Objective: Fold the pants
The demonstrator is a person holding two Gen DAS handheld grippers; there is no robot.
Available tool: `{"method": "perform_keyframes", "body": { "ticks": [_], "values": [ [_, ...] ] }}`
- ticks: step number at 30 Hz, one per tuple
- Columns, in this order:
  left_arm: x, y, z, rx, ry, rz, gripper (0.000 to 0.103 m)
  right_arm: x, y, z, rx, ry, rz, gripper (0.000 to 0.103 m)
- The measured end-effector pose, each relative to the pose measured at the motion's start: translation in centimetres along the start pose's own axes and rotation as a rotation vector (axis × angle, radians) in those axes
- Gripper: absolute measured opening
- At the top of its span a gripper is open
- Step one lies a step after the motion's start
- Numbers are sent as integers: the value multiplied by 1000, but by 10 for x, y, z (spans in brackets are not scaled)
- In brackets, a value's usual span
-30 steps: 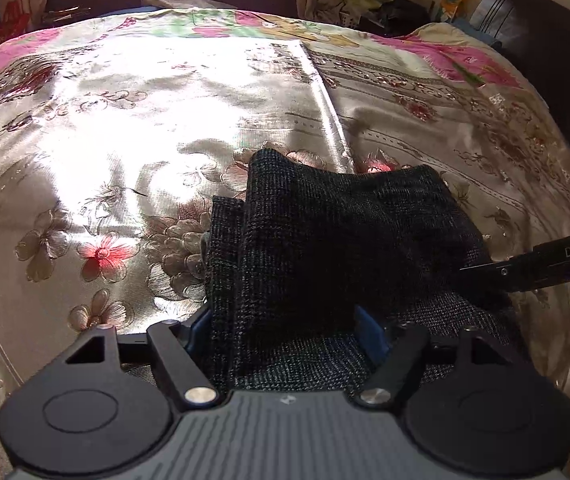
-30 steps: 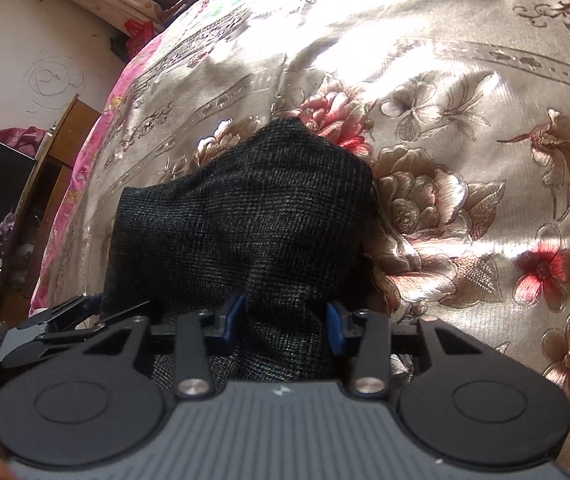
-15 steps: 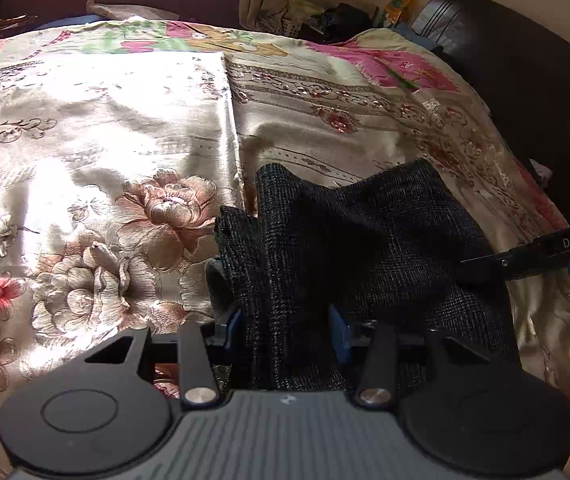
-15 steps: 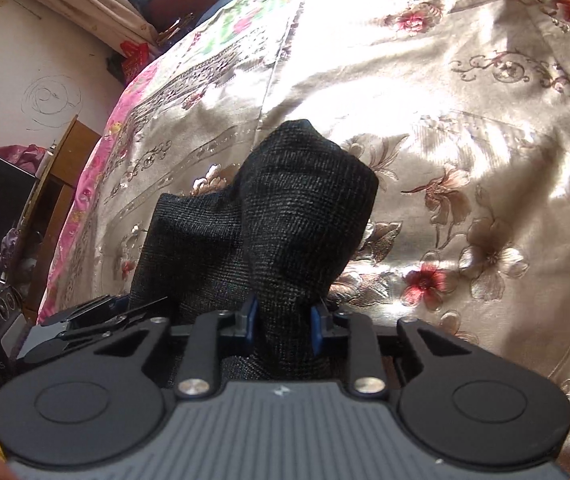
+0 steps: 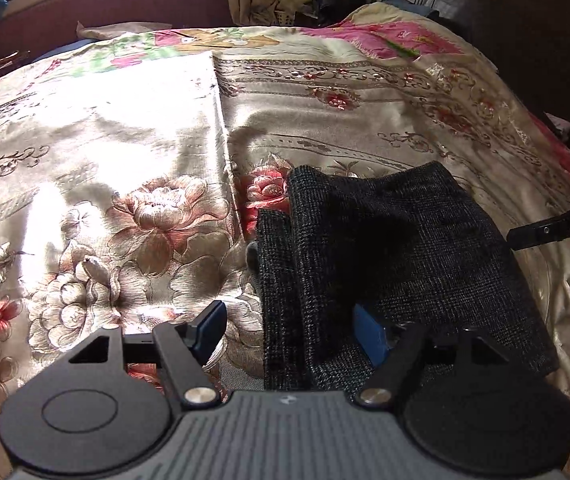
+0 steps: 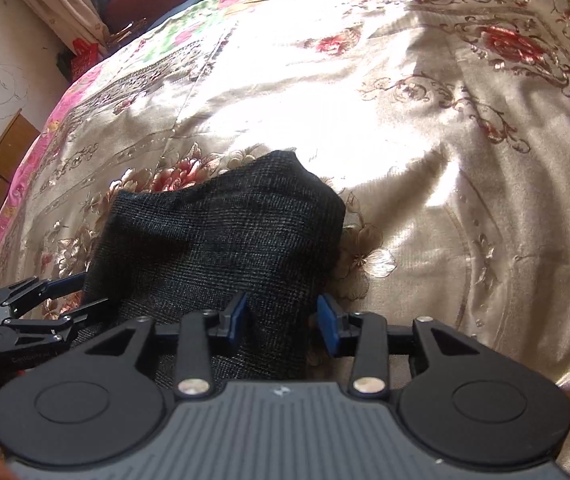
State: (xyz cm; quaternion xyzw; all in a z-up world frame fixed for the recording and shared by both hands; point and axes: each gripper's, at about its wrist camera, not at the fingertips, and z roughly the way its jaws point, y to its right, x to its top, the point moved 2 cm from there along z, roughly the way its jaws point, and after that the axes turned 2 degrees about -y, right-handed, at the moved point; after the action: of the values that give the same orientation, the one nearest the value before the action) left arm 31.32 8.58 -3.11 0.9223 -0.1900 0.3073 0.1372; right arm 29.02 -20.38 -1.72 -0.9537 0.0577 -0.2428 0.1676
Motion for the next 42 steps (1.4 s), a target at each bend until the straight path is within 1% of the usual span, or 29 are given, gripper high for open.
{"method": "perform_keyframes", "body": {
  "ticks": [2,3,5,6,8,10,11,13,15,17,20,21,23,24,27,29,30,31,33,34,36,37,38,39,42],
  "values": [
    [0,-1,-12,49,42,-16,84,2,-3,-18,-19,71,-36,40],
    [1,0,-18,70,70,-25,84,4,-8,-26,-15,110,-52,40],
    [7,2,-29,99,134,-40,83,6,-19,-32,17,152,-81,40],
    [12,5,-32,105,164,-43,83,8,-26,-31,33,163,-95,40],
    [23,16,-31,97,215,-31,83,11,-40,-18,38,170,-120,40],
    [31,28,-20,129,254,6,83,12,-49,0,36,179,-138,40],
    [34,32,-13,150,260,20,83,12,-52,7,35,183,-146,40],
    [34,35,8,207,253,50,84,10,-52,21,19,194,-170,39],
    [27,30,29,259,210,61,84,8,-48,31,-11,191,-168,37],
    [18,20,39,245,199,33,85,2,-40,38,-15,186,-159,34],
    [12,15,40,227,215,-3,87,-6,-32,41,-17,202,-171,30],
    [12,16,37,227,223,-5,87,-9,-31,42,-23,204,-169,29],
    [12,21,27,253,259,7,86,-11,-32,33,-31,229,-157,29],
    [10,23,20,265,279,13,86,-13,-33,27,-29,247,-156,33],
    [-1,26,-5,279,345,0,86,-28,-37,4,2,311,-163,34],
    [-13,28,-14,299,360,7,86,-41,-38,-4,23,318,-170,34],
    [-21,31,-14,324,348,39,86,-48,-39,-5,41,314,-177,34],
    [-28,35,-9,366,318,85,86,-56,-40,-3,58,298,-196,33],
    [-39,41,3,452,261,150,87,-64,-41,8,38,261,-233,33],
    [-42,42,5,464,244,142,87,-68,-40,16,33,248,-243,33],
    [-41,41,-2,466,234,64,86,-70,-35,22,52,242,-226,32],
    [-39,41,-8,473,238,26,86,-70,-32,18,61,244,-197,32],
    [-38,44,-16,482,244,0,86,-70,-31,13,71,251,-179,35],
    [-39,48,-24,486,248,-15,86,-73,-32,4,86,262,-170,35],
    [-49,68,-50,504,267,-16,87,-93,-38,-27,110,293,-189,35]
  ]
}}
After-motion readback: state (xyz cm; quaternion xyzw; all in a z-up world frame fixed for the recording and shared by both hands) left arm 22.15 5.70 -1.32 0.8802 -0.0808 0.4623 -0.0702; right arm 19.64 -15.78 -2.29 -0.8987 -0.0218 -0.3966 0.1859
